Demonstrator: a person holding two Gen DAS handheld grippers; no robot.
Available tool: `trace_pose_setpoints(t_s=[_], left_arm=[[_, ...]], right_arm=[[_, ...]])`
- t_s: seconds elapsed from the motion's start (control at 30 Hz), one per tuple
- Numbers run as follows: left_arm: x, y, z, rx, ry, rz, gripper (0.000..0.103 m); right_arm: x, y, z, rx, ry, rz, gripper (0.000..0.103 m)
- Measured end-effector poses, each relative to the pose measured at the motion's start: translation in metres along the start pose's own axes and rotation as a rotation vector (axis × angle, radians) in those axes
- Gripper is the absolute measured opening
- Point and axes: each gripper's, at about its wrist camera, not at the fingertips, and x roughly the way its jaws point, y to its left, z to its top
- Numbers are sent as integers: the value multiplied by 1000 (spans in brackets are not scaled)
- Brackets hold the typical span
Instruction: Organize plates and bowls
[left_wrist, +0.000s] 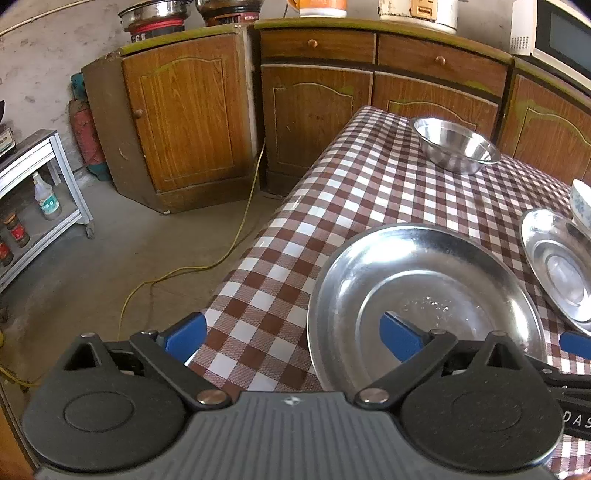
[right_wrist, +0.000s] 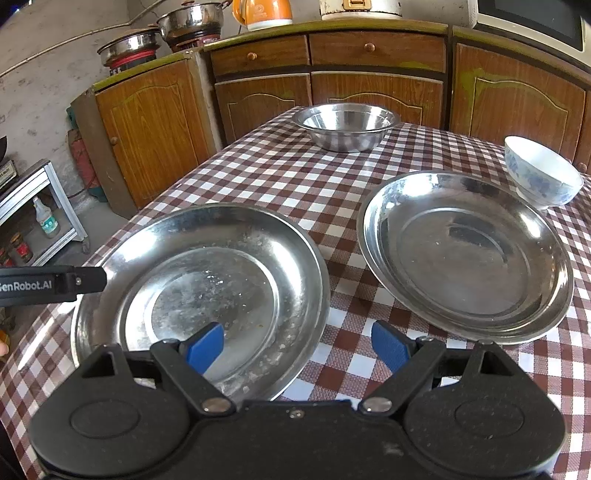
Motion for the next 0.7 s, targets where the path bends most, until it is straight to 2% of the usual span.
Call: trace_pose_setpoints(t_s=[0.47,0.53,0.6,0.67,0.7], left_arm=[[16,-5,2,1,15,-18,88],[20,-7,2,5,20,-18,79],[24,-6,2,3,30,-20,69],[28,-5,0,-2,41,-29,58],[30,-5,0,0,45,-32,53]], right_arm=[[14,-4,4,14,6,25,101],[16,-5,5,18,11,33,99],[19,-5,5,22,14,42,91],[21,-6,5,28,19,58,79],[21,-6,5,28,16,59,77]])
